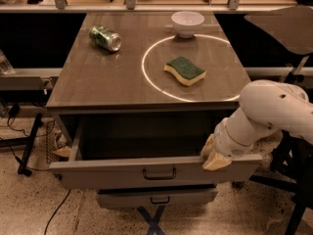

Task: Open top drawer

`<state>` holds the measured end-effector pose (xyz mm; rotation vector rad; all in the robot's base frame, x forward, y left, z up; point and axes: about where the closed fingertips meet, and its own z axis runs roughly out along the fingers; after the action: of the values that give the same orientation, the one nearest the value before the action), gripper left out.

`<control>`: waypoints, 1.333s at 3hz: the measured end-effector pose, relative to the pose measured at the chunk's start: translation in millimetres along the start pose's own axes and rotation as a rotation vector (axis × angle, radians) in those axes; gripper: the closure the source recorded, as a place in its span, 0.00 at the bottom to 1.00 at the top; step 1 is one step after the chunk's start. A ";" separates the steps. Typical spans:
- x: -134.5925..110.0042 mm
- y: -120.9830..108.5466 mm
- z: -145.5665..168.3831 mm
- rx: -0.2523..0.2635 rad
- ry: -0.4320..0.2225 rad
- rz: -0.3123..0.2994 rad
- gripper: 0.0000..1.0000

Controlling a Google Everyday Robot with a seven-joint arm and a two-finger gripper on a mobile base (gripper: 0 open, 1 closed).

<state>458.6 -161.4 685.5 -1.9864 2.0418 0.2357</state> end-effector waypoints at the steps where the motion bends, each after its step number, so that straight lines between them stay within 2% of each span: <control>1: 32.9 22.4 -36.4 -0.015 0.077 0.023 0.19; 2: 47.3 31.3 -56.0 -0.022 0.113 0.030 0.00; 3: 47.3 34.9 -65.2 -0.034 0.127 0.017 0.16; 4: 20.3 28.3 -60.7 -0.048 0.106 -0.036 0.47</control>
Offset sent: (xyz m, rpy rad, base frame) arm -0.0489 -0.0859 0.0516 -0.1509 0.0473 -0.0421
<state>424.9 -198.3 734.4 -2.1041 2.0802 0.1770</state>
